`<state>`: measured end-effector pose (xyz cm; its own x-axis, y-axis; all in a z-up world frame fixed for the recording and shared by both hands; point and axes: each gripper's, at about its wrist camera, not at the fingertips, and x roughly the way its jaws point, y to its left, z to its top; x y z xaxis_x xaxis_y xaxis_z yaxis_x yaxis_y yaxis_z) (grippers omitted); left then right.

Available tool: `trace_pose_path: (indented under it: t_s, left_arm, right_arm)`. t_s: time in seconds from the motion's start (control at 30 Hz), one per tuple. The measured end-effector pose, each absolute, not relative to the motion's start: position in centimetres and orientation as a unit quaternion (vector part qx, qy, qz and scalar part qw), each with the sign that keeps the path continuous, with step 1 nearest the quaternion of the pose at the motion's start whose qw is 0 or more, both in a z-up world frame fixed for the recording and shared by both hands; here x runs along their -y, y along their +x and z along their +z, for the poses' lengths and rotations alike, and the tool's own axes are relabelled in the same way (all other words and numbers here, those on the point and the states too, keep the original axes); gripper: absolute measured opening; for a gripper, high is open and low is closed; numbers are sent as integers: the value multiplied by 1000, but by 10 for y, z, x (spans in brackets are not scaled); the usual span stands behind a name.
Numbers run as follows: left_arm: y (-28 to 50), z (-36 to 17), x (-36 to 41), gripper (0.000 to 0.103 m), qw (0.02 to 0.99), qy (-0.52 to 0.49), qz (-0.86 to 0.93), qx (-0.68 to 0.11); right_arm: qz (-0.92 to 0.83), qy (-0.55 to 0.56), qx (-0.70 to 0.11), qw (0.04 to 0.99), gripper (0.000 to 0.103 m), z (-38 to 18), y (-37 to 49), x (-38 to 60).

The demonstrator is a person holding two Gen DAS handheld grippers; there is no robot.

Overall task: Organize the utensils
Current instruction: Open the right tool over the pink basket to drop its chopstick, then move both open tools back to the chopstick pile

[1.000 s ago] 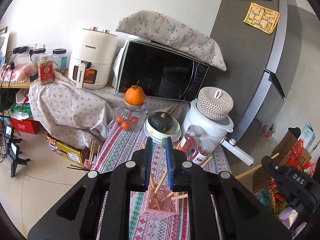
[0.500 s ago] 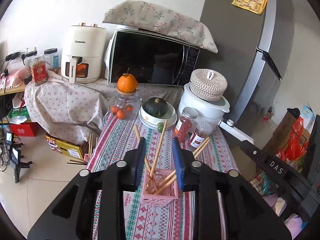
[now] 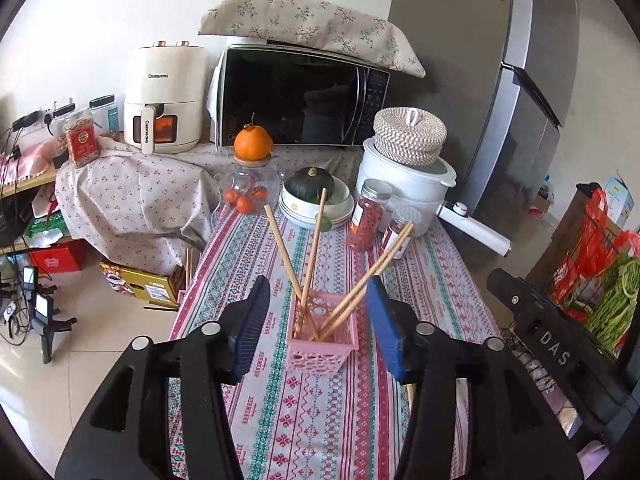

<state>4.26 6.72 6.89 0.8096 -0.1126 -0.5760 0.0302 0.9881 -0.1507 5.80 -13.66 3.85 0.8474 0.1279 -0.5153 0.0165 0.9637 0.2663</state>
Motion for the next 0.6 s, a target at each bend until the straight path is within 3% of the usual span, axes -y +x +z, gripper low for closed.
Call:
trace_pose_path:
  t_s: [0.1,0.37,0.4,0.47,0.6]
  left_arm:
    - [32,65,-61,65,951,-53,-39,-302]
    - [22,47,-48,70,945,-38,-46,-323]
    - [21,44,-45,73,944,-35,-46,-326]
    - [19,40,-42,76,942,-32,-48,-329]
    - [16,33,-36,94,939,-28,-51,-338]
  right_arm:
    - [20,120,-286,950,37,28,51,139]
    - [1,97,-321,942,43,-1,34,147]
    - [-2,97,-324,941,45,-3,32,149]
    - [-9,99,-326,940,64,-8,28,153]
    - [-19,99,-329,939,70,-13,20,161]
